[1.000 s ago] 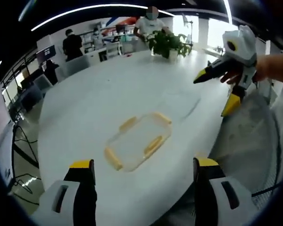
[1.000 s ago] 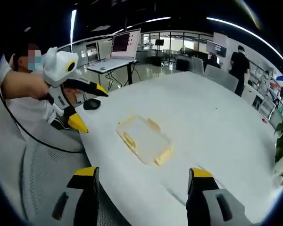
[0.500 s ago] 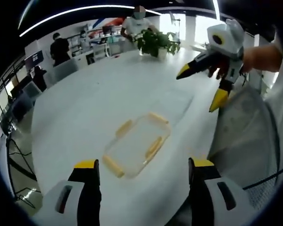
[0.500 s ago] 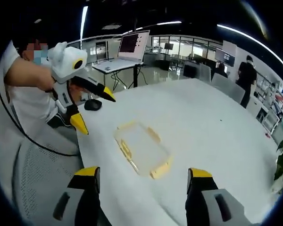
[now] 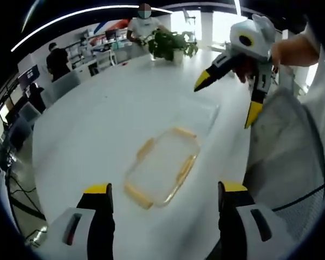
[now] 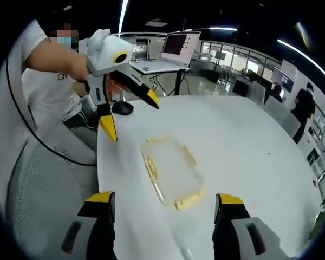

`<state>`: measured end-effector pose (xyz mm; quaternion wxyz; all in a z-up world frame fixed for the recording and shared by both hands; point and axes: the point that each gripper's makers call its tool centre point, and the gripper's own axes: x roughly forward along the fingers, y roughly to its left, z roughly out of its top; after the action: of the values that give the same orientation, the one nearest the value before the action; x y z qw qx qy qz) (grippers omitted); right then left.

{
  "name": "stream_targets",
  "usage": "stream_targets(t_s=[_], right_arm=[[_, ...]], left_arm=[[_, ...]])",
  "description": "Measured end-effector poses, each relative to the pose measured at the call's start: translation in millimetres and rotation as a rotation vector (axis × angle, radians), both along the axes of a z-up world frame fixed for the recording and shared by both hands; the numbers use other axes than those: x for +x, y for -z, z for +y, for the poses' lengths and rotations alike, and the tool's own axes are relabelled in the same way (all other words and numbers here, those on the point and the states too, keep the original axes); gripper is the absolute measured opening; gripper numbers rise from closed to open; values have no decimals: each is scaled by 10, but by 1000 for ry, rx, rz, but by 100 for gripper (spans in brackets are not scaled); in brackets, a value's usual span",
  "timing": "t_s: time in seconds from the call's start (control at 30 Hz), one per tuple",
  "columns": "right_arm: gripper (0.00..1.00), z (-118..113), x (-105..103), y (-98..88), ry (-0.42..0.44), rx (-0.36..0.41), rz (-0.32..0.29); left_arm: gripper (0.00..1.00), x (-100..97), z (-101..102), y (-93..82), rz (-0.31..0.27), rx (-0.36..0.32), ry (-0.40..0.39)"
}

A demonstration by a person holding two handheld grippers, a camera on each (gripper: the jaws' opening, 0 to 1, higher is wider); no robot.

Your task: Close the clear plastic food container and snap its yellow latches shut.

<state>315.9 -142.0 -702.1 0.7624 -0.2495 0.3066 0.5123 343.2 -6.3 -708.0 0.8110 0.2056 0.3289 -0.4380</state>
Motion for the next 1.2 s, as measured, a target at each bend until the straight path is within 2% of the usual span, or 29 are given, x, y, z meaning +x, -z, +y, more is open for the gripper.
stream_targets(t_s=[0.23,0.33,0.53,0.67,0.8,1.2], right_arm=[[68,-13,116,24,-8,-10,12],[64,-19,144,63,-14,-20,27],[65,-55,218,126,-48,-70,5],[65,-42,256,153,-54,-73,10],[63,-41,312,198,-46,-76,19],[59,-55,404,353,-72,-113,32]], left_arm=[[80,43,-19,9,5,-2,44],[79,43,-19,42,10,15,87],[77,103,-3,111,13,50,145],[76,141,-8,142,3,74,187],[76,129,-53,144,11,58,225],[71,222,59,304,40,104,270]])
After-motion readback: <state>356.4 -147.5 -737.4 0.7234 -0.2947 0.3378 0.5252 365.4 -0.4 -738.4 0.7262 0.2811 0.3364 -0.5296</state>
